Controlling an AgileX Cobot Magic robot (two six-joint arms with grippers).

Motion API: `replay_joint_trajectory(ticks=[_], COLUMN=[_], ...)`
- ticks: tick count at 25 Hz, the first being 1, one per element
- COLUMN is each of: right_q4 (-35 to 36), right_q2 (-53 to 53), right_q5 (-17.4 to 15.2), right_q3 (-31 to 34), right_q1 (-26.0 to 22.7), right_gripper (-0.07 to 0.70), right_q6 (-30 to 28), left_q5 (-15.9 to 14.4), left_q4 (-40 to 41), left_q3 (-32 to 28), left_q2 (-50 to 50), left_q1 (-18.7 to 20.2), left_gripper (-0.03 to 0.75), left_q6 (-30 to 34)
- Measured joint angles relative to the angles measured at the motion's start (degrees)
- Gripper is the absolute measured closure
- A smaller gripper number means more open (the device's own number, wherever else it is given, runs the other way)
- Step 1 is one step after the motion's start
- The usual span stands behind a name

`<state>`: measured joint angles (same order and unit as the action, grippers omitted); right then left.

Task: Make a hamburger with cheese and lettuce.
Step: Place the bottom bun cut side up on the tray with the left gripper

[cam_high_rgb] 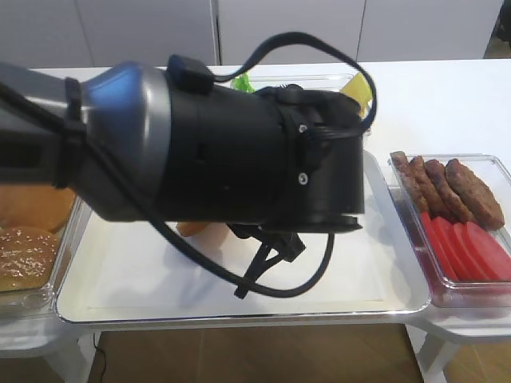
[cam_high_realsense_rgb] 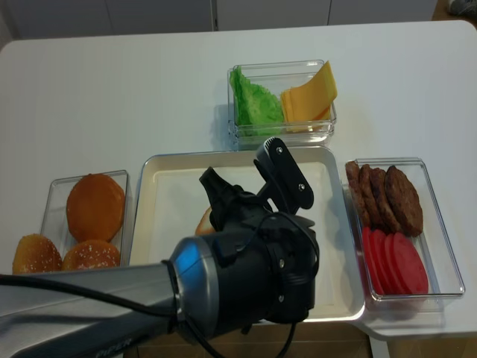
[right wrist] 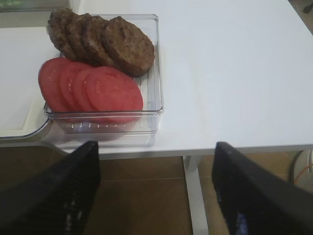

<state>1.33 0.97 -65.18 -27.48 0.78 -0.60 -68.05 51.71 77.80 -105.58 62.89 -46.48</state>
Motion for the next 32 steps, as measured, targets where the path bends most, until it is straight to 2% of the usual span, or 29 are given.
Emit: replay_joint_trajectory(ticks=[9,19,25,32], right_q4=[0.0,0.0,0.0,0.0], right_q2=[0.0,0.0,0.0,0.0], right_q5=[0.0,0.0,0.0,0.0], right_q3=[0.0,0.0,0.0,0.0], right_q1=[0.0,0.0,0.0,0.0], right_gripper=[0.071,0.071,0.071,0.071], right_q6=[0.0,0.0,0.0,0.0], left_q5=[1.49,3.58,5.5,5.74], left_q4=[-1.1,-3.11,-5.21,-5.7], left_q3=[0.0,0.0,0.0,0.0], left_q2=[0.0,0.0,0.0,0.0], left_q1=[0.0,0.0,0.0,0.0], left_gripper=[0.49,0.43,0.364,0.337], left_q6=[0.0,0.0,0.0,0.0])
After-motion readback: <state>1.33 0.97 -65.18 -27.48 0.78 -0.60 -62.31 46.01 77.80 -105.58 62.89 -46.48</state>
